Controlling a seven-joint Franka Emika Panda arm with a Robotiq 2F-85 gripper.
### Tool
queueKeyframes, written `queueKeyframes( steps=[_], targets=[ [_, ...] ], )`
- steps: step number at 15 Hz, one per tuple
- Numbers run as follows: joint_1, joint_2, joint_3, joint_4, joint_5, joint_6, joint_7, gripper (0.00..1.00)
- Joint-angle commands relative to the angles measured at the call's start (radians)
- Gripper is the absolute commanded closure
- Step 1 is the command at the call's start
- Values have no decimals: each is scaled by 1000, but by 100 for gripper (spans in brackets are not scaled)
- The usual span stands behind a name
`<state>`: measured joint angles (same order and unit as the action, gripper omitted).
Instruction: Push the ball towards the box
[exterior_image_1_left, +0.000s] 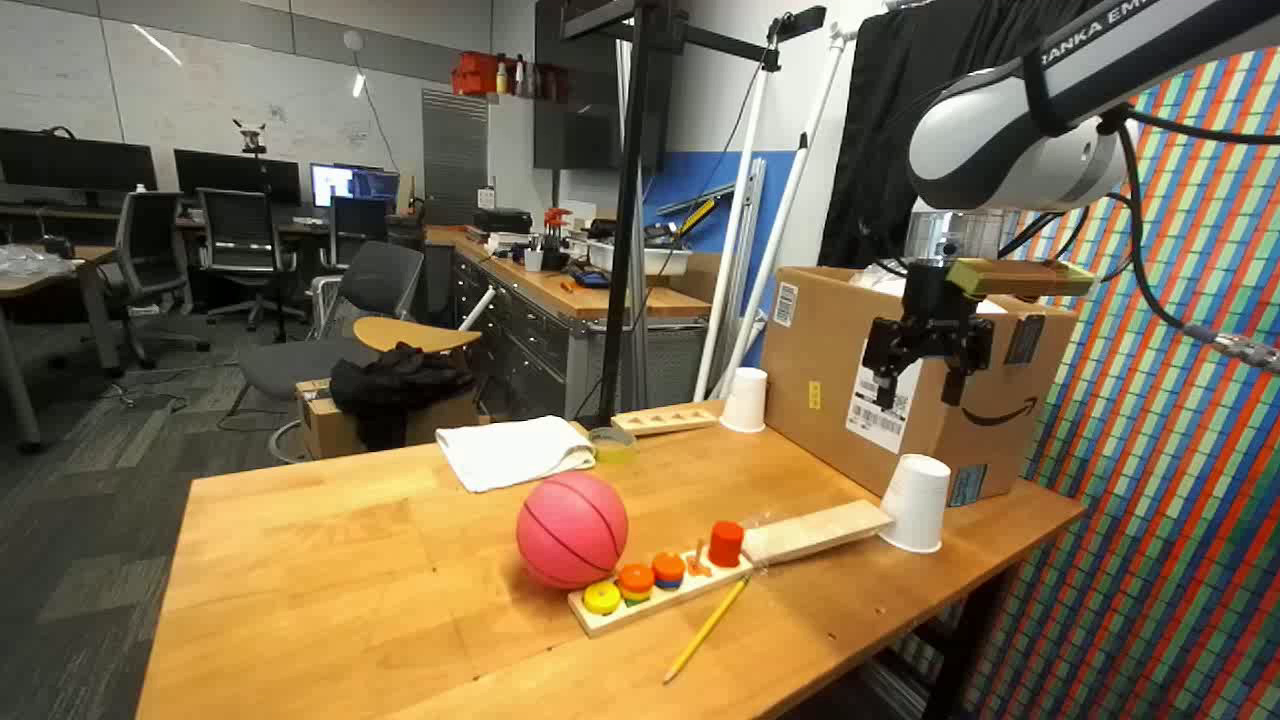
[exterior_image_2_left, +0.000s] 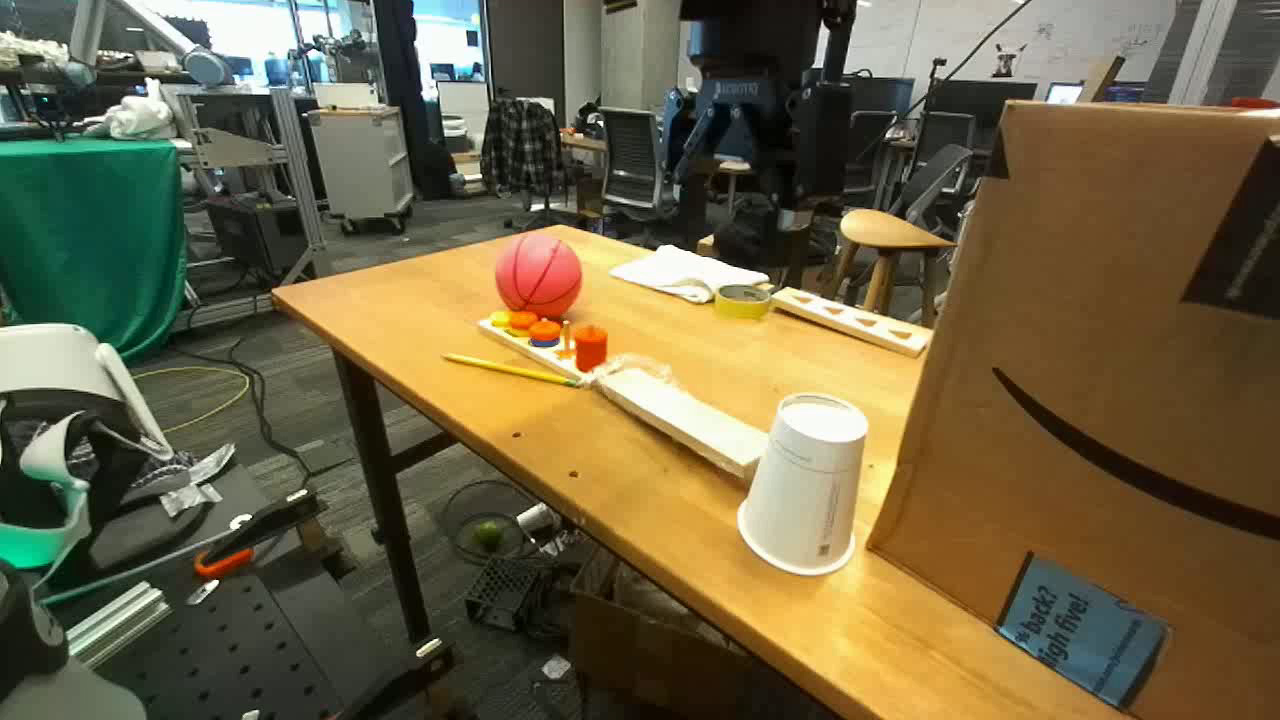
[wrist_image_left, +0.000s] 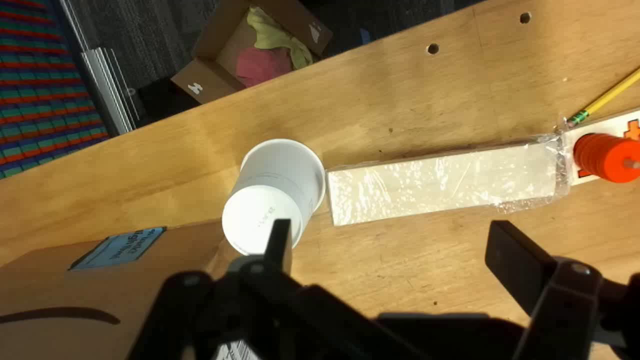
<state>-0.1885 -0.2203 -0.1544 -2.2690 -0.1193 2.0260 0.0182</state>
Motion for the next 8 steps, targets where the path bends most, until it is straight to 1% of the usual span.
queueKeyframes(
  steps=[1, 8],
  targets=[
    [4, 0, -4, 6, -1, -2, 0, 0],
    [4, -2, -4, 13, -1, -2, 0, 0]
  ],
)
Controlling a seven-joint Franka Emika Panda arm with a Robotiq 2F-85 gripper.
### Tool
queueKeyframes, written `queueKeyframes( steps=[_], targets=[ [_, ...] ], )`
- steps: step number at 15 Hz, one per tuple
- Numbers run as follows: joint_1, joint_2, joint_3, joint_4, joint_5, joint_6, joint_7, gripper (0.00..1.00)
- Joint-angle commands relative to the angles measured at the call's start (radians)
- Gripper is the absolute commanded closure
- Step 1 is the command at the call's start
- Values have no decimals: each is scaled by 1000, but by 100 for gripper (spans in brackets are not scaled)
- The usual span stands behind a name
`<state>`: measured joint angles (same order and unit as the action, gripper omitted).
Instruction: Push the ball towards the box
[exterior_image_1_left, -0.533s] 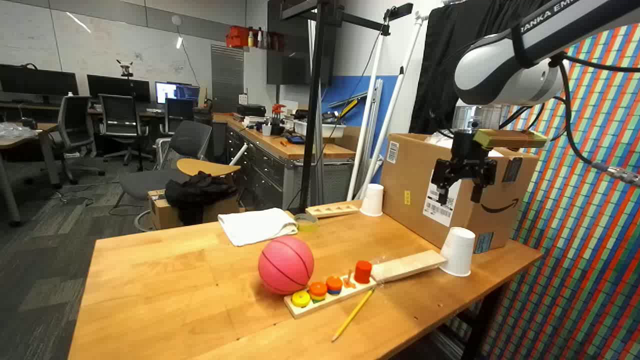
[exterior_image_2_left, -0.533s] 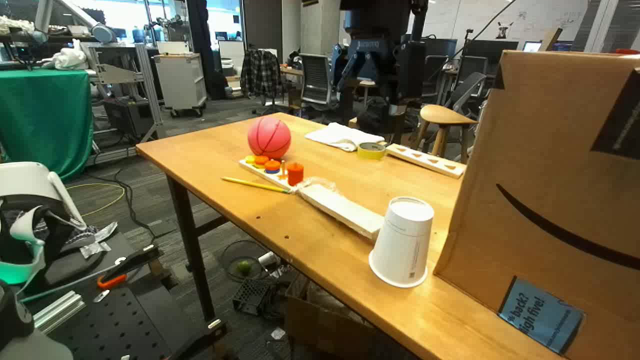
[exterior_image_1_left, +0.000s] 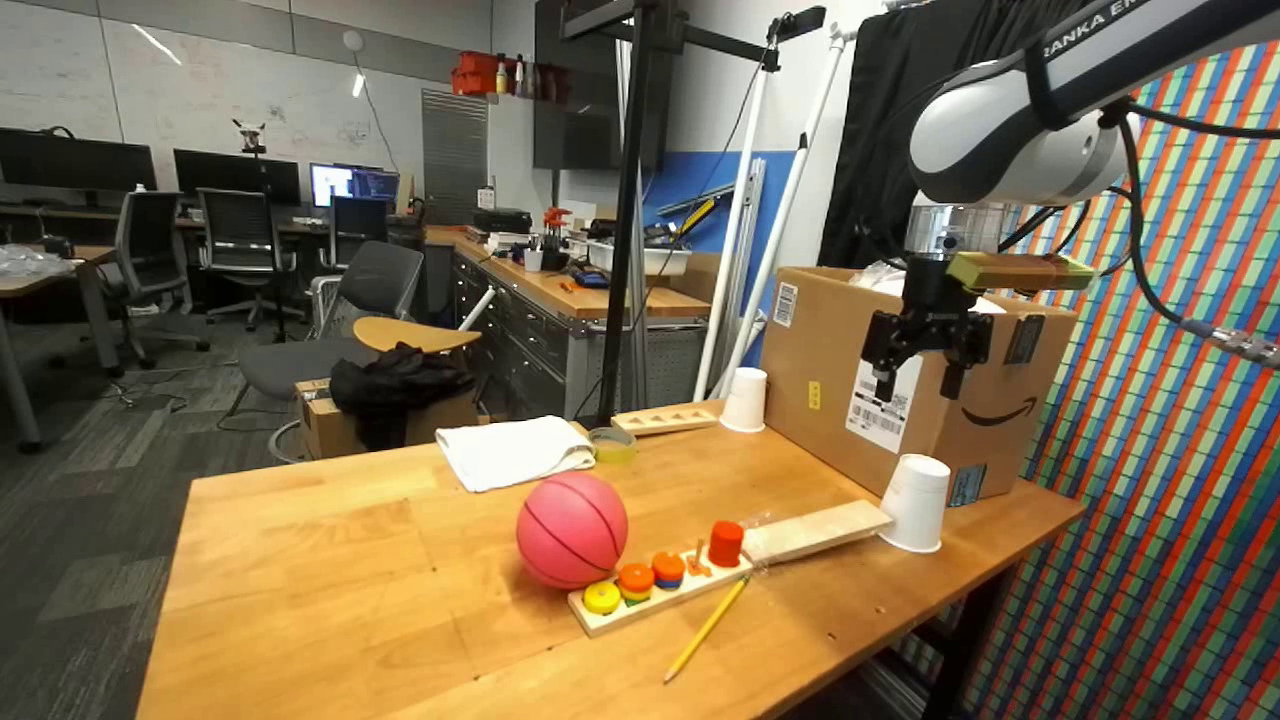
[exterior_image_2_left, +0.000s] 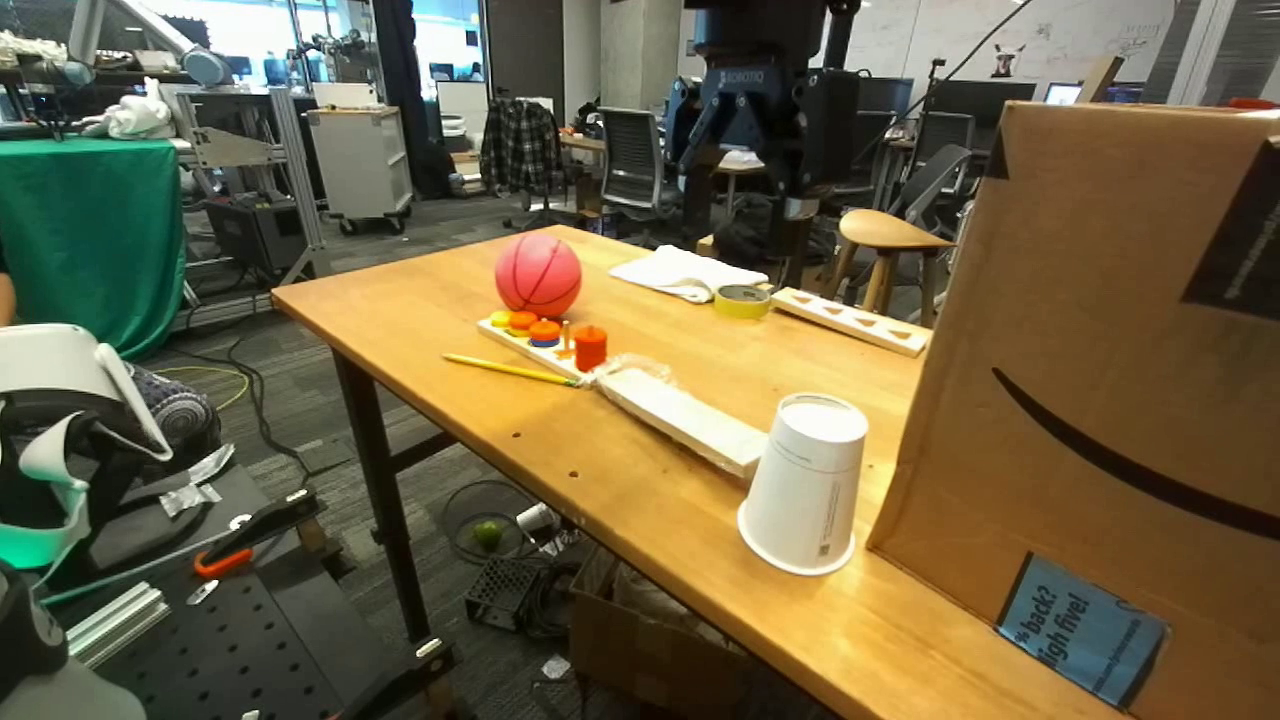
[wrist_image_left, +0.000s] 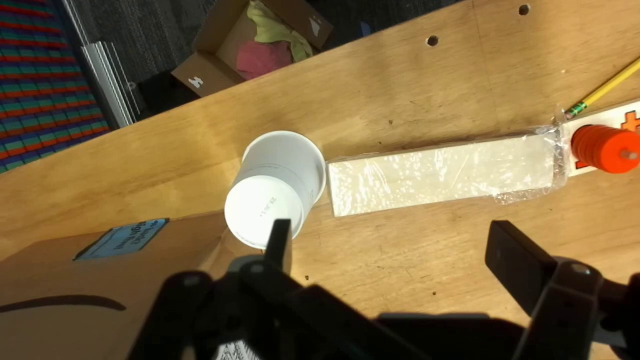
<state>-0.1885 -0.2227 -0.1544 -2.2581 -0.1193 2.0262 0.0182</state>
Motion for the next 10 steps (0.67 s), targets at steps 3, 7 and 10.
queueKeyframes(
  steps=[3, 7, 10],
  targets=[
    [4, 0, -4, 2, -1, -2, 0, 0],
    [4, 0, -4, 2, -1, -2, 0, 0],
    [38, -8, 35, -15, -5, 0, 10, 0]
  ],
)
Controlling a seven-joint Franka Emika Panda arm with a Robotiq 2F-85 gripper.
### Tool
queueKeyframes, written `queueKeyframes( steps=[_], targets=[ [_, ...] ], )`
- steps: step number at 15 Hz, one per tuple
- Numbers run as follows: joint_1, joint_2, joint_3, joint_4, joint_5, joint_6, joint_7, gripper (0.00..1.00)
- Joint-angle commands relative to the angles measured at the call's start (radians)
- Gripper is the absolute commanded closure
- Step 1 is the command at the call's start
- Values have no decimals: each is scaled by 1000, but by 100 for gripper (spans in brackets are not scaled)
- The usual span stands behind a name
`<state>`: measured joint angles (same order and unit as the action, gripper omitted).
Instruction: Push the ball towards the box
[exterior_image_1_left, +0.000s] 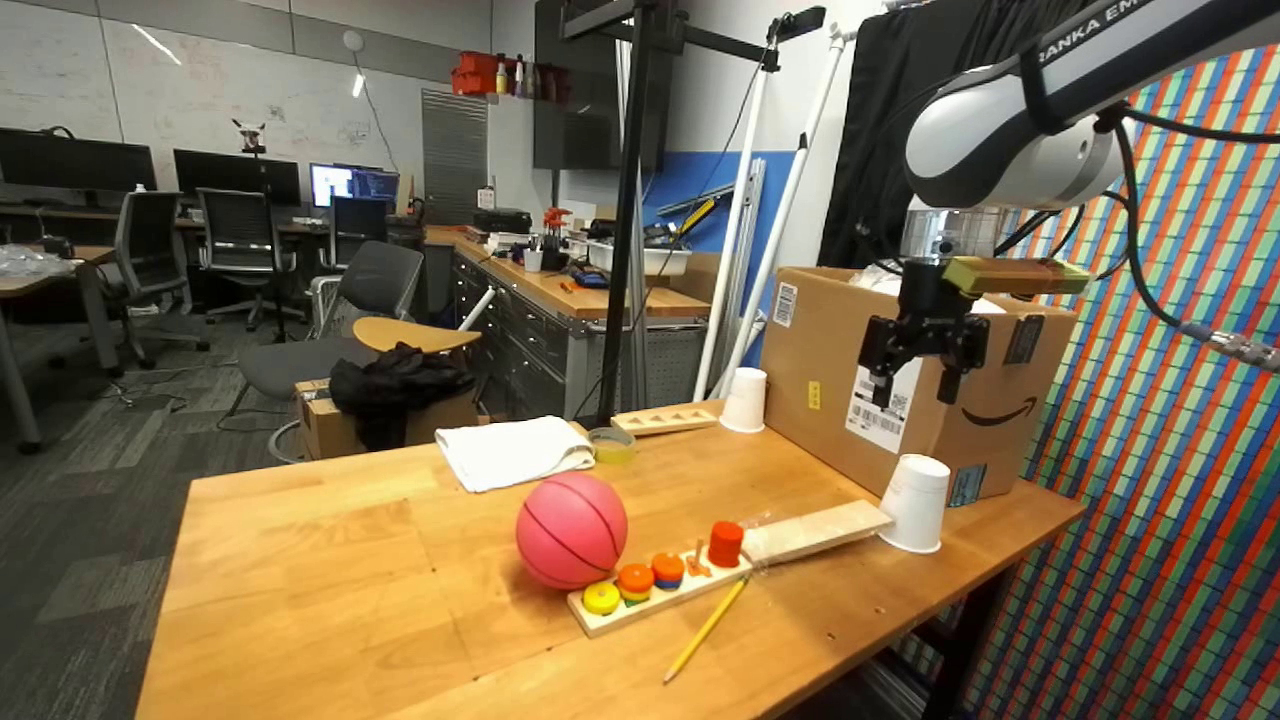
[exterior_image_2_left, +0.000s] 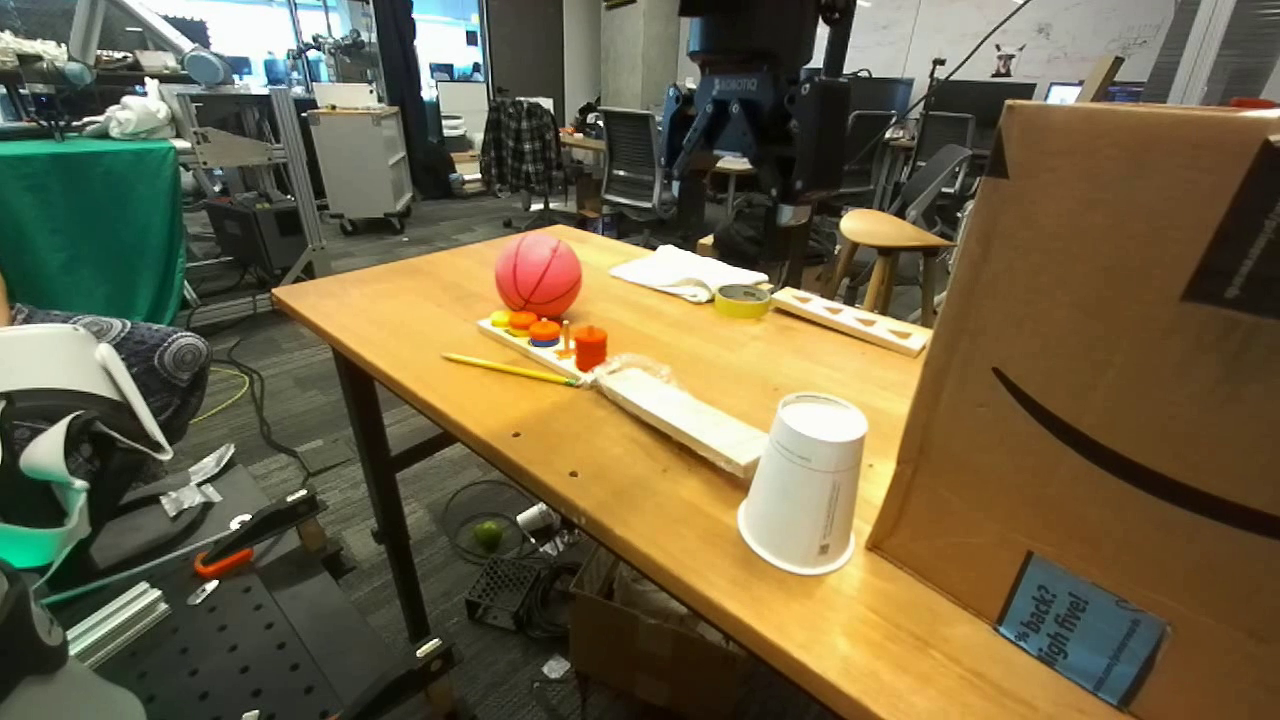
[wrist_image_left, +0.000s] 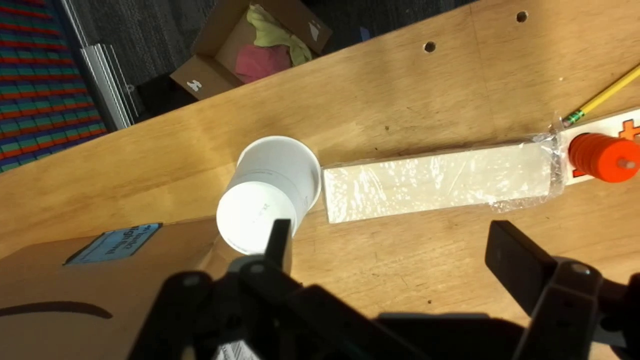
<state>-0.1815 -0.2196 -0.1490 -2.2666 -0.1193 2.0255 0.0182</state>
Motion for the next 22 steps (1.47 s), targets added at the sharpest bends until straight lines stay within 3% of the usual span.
queueKeyframes(
  steps=[1, 12, 16, 22],
  targets=[
    [48, -16, 49, -7, -7, 0, 20, 0],
    [292, 7, 278, 46, 155, 0, 98, 0],
    [382, 36, 341, 73, 242, 16, 36, 0],
    [465, 145, 392, 123, 317, 99, -186, 0]
  ],
)
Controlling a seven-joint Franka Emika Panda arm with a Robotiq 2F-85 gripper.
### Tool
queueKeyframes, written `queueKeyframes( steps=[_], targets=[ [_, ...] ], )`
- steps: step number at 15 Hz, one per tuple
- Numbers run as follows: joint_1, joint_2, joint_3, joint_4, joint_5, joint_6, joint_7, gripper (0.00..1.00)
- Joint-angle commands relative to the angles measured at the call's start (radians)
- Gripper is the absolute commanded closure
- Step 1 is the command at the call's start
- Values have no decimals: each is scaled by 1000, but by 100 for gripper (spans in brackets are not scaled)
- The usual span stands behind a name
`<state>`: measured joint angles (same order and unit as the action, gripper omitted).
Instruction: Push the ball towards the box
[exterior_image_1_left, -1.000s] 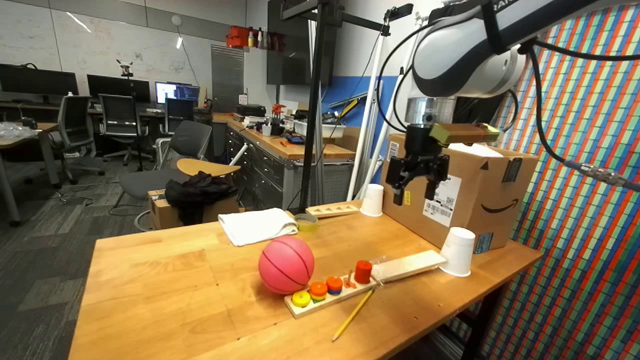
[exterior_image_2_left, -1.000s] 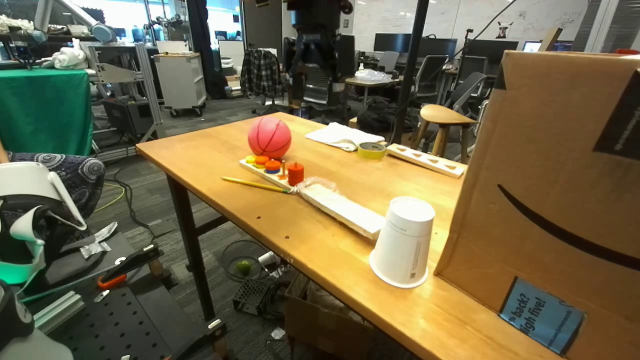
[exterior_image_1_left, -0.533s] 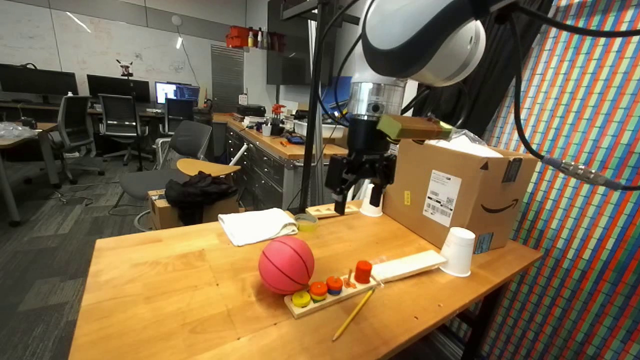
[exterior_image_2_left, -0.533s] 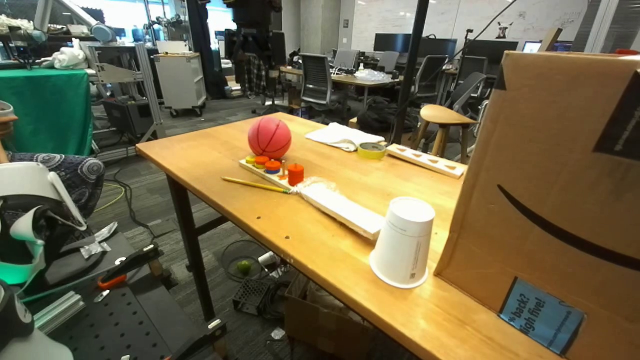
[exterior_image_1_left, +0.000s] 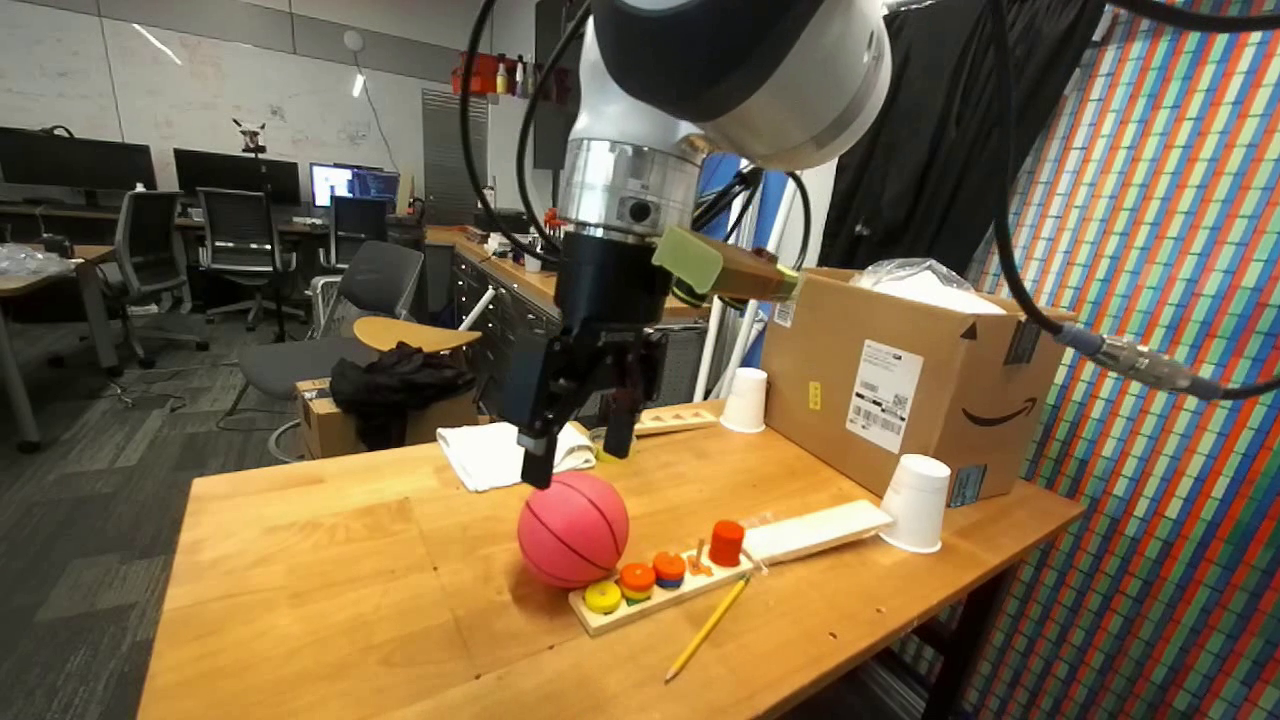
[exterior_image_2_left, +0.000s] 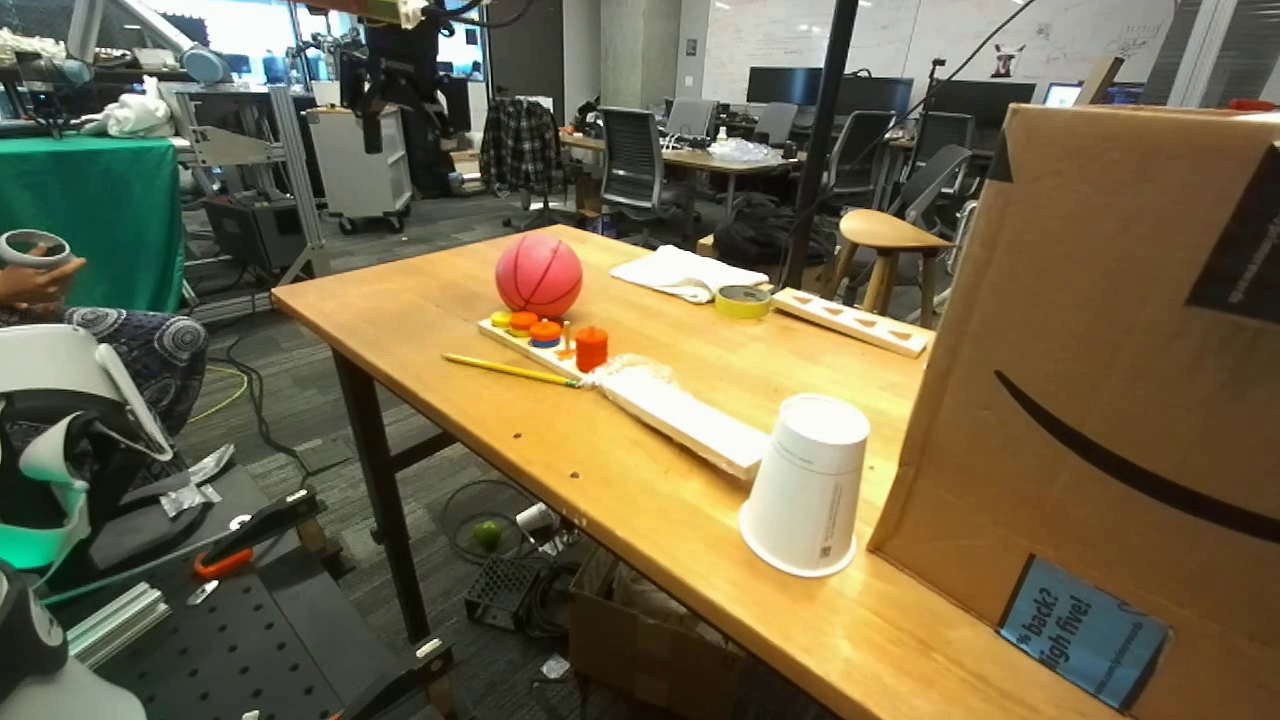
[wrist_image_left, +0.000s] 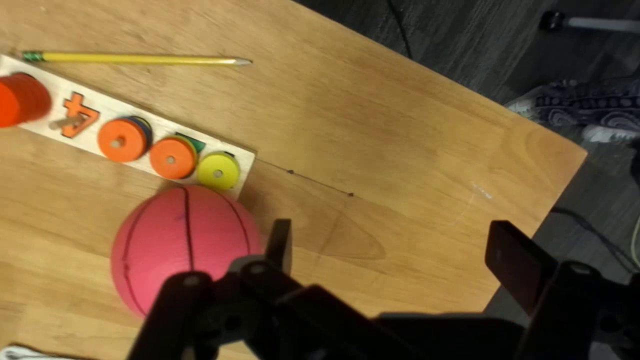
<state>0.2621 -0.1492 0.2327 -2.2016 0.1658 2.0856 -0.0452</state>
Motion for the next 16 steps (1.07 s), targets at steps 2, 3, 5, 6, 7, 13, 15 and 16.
queueKeyframes(
  steps=[2, 3, 5, 6, 7, 13, 15, 16],
  targets=[
    [32, 124, 18, 88, 36, 63, -209, 0],
    [33, 153, 21, 110, 33, 70, -244, 0],
    [28, 209, 27, 156, 38, 72, -298, 0],
    [25, 240, 30, 189, 44, 61, -316, 0],
    [22, 269, 32, 213, 41, 56, -323, 0],
    [16, 425, 26, 369, 3, -36, -177, 0],
    [18, 453, 21, 399, -7, -39, -116, 0],
    [19, 468, 19, 415, -13, -31, -94, 0]
  ],
)
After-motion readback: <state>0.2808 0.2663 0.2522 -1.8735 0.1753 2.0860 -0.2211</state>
